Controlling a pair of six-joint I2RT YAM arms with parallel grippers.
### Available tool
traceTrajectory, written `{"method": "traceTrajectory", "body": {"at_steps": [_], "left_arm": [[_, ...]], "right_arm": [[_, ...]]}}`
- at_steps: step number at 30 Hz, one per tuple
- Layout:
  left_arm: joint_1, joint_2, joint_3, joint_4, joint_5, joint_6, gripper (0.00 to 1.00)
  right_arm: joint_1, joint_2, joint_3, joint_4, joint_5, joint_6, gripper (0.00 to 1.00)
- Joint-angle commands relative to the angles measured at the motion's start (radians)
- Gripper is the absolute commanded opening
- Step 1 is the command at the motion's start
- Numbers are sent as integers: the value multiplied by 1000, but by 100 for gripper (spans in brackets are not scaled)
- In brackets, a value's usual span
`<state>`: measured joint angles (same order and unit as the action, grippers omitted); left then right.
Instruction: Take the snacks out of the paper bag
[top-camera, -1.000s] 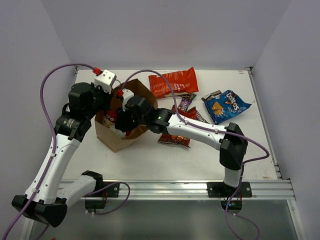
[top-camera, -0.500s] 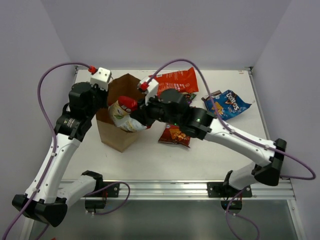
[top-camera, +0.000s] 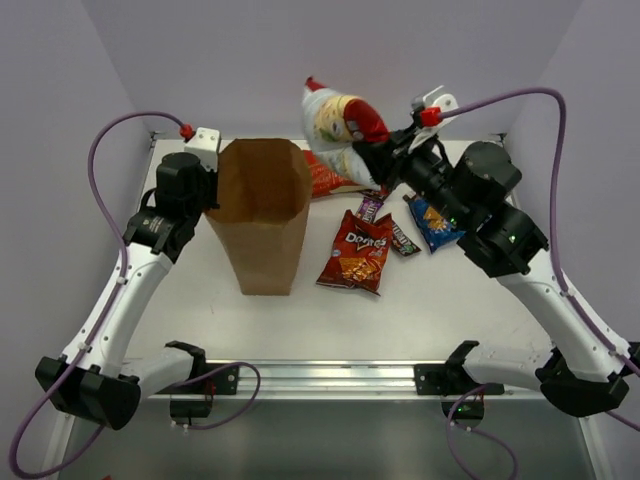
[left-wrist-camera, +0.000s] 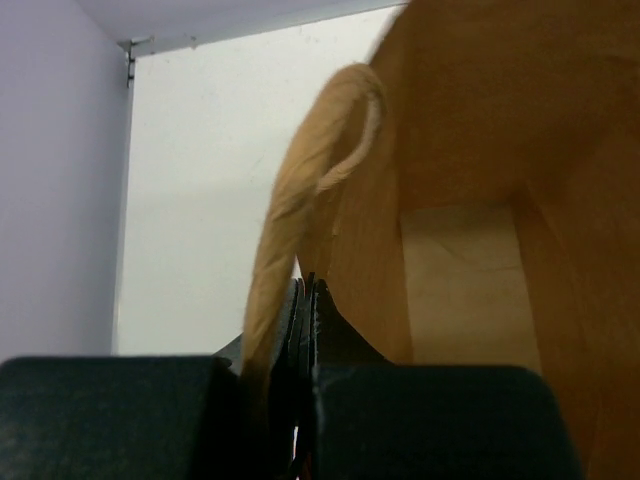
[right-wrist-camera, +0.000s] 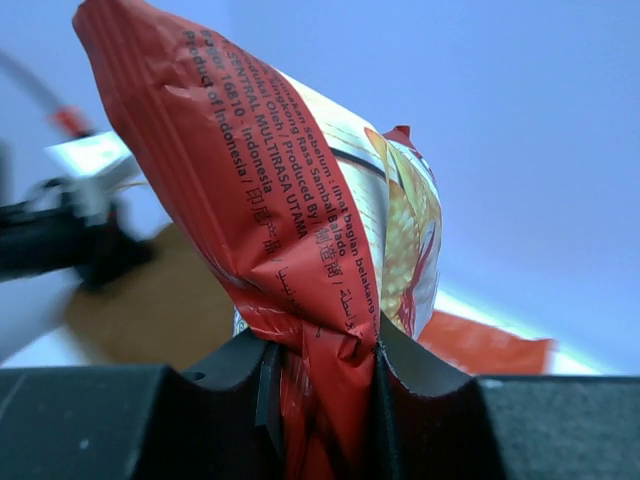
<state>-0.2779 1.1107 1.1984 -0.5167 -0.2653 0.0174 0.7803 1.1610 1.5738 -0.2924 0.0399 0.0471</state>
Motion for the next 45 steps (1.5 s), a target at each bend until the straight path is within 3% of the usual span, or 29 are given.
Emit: {"method": "traceTrajectory", "body": {"at_steps": [1, 4, 8, 9, 18, 22, 25, 26, 27, 30, 32, 38, 42, 45], "left_arm": [[32, 31, 46, -46, -48, -76, 0], [66, 35, 46, -48, -6, -86, 0], [95, 38, 43, -48, 20, -83, 0], [103, 38, 43, -48, 20, -80, 0], [146, 49, 87, -49, 44, -83, 0], [166, 61, 101, -48, 40, -89, 0], [181, 74, 110, -40, 40, -100, 0], [183, 77, 112, -36, 41, -103, 0], [189, 81, 115, -31, 41, -105, 0], [210, 95, 128, -13, 55, -116, 0], [224, 121, 142, 9, 63, -123, 0], [310, 250, 291, 46, 63, -146, 0], [345, 383, 406, 63, 58, -174, 0], [364, 475, 483, 90, 73, -192, 0]], "right_arm": [[-119, 23, 23, 159, 148, -174, 0], [-250, 107, 55, 167, 193, -190, 0], [-381, 164, 43, 189, 7, -109, 0], [-394, 173, 37, 212, 18, -110, 0], [-539, 564, 156, 323, 313, -273, 0], [-552, 745, 198, 329, 405, -300, 7], [-552, 793, 203, 279, 423, -262, 30], [-552, 807, 206, 242, 423, -242, 47], [-550, 804, 204, 190, 422, -225, 57], [-547, 718, 166, 136, 367, -161, 90], [-538, 645, 144, 79, 327, -104, 98], [-512, 308, 50, -135, 157, 98, 99], [-489, -16, -138, -84, -16, 197, 99], [-487, -156, -279, -31, -75, 263, 99]]}}
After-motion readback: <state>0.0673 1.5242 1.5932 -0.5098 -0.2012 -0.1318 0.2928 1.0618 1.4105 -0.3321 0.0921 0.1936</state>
